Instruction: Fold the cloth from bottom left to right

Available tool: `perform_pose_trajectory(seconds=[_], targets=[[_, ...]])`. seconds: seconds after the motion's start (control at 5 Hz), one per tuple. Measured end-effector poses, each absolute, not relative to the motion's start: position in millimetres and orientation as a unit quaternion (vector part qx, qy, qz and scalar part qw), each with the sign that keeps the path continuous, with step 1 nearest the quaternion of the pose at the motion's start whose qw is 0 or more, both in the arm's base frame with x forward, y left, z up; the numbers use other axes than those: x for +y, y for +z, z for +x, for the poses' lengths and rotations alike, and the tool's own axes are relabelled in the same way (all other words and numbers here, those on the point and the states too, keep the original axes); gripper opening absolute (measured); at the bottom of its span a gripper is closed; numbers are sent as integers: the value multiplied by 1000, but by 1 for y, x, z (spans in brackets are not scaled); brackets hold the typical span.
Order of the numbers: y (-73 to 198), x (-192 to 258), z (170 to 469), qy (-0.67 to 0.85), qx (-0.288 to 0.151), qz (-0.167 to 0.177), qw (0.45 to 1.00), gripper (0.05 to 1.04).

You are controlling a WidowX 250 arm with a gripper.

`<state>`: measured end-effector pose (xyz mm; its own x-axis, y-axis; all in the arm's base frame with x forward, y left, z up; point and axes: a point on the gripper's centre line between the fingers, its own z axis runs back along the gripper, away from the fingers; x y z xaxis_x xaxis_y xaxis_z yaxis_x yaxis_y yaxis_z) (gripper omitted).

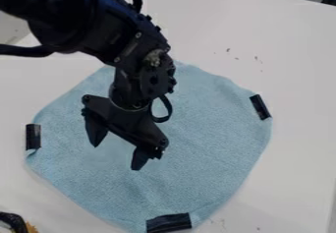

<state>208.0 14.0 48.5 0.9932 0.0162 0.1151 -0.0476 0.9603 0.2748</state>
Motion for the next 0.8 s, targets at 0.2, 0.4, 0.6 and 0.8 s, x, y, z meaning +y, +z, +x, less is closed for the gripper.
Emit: perform_pose_trajectory(seconds=[0.2, 0.4, 0.6, 0.8], targets=[[45, 14, 206, 22, -50, 141, 988, 1000], [50, 25, 207, 89, -65, 148, 983, 1000], [62, 45, 206, 140, -79, 157, 974, 1000], [80, 80, 213, 193, -101, 170, 961, 1000]])
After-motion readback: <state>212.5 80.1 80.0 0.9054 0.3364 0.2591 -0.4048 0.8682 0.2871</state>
